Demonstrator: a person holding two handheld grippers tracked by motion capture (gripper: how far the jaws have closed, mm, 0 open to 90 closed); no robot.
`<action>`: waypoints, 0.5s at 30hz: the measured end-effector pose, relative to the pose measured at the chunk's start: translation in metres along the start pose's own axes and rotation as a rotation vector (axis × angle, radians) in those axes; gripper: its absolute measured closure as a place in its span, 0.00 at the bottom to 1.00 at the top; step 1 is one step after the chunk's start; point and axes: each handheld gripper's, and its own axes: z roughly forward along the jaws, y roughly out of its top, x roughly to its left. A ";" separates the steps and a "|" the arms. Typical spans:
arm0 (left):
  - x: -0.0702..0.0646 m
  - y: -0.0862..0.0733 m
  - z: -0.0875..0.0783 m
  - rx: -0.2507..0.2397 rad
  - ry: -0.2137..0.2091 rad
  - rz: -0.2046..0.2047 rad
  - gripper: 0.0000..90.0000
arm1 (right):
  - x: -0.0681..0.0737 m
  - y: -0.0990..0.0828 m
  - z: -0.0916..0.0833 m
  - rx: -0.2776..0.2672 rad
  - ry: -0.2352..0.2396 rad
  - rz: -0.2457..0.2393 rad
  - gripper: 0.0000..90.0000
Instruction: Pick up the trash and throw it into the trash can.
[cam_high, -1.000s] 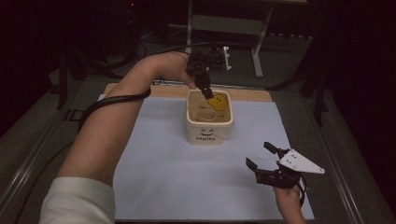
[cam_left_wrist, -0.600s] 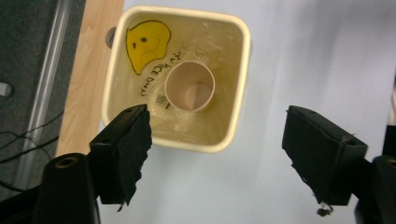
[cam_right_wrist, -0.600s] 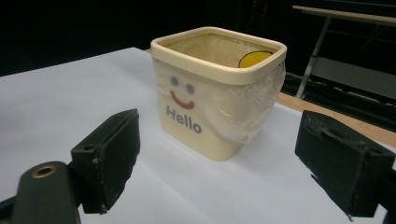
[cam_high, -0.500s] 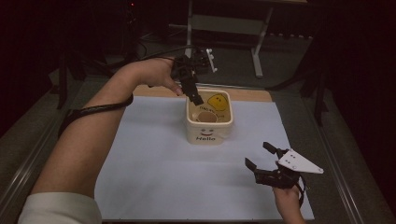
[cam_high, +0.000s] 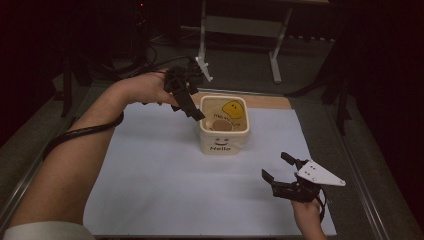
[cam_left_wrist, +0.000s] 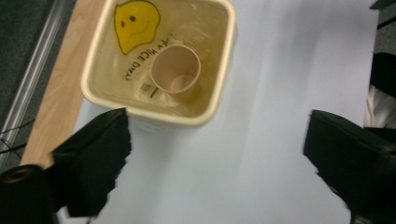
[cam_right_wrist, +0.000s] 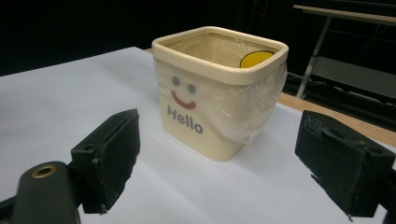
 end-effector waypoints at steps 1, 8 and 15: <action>-0.002 -0.002 0.000 -0.001 0.012 -0.005 0.08 | 0.000 0.000 0.000 0.000 -0.001 0.001 0.16; -0.014 -0.021 -0.006 -0.042 0.026 -0.013 0.02 | 0.000 0.000 0.000 -0.002 0.001 -0.004 0.16; -0.025 -0.039 -0.010 -0.070 0.045 -0.024 0.02 | 0.001 0.001 0.000 -0.002 0.001 -0.004 0.16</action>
